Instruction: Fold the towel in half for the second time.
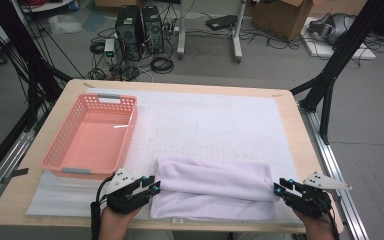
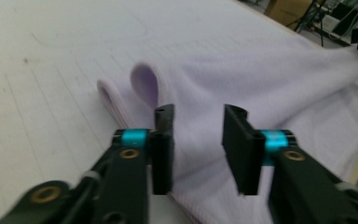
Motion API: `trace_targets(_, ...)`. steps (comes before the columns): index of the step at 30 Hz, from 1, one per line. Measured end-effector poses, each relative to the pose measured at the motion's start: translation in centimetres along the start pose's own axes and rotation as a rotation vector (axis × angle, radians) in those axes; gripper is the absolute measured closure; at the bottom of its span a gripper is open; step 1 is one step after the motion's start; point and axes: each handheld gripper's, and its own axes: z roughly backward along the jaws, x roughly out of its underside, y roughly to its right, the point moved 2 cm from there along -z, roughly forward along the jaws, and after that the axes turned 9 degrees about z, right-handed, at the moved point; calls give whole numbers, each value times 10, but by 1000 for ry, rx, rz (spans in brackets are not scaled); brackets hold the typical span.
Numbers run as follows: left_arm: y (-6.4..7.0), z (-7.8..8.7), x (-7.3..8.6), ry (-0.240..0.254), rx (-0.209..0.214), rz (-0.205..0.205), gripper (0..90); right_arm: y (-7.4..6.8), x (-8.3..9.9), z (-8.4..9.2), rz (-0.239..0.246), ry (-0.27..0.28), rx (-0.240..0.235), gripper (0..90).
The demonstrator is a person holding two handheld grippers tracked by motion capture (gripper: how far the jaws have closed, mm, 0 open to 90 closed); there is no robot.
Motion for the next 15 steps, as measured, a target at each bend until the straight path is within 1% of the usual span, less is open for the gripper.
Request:
trace_targets(1,-1,-2,-3,5,1,10,561,1,-3,0,-2,10,14,654)
trace_targets(2,-3,-5,-6,2,3,7,533,3,-5,-1,5,12,32,662)
trace_targets(3,-5,-9,-8,-4,-6,5,507,4,-7,-4,6,2,43,671)
trace_targets(4,-8,-14,-10,-8,-24,5,491,6,-8,-8,2,-6,47,670)
trace_targets(5,-11,-19,-12,-13,-35,16,472,8,-8,-14,-2,-15,60,658)
trace_targets(6,-14,-24,-14,-26,-52,27,446,10,-8,-20,-14,-28,61,631)
trace_targets(7,-17,-28,-15,-35,-86,40,435,12,-8,-27,-22,-44,61,591)
trace_targets(8,-20,-34,-17,-47,-95,48,415,14,-8,-35,-27,-69,61,550)
trace_targets(9,-22,-39,-18,-72,-89,68,392,15,-8,-42,-29,-91,61,515)
trace_targets(10,-25,-45,-18,-102,-87,79,366,17,-8,-49,-23,-109,65,480)
trace_targets(11,-26,-50,-18,-112,-83,79,342,18,-9,-54,-22,-121,72,451)
trace_targets(14,-31,-61,-18,-152,-111,100,281,22,-12,-68,-36,-151,63,419)
trace_targets(15,-32,-64,-17,-169,-111,110,275,23,-12,-73,-34,-167,54,421)
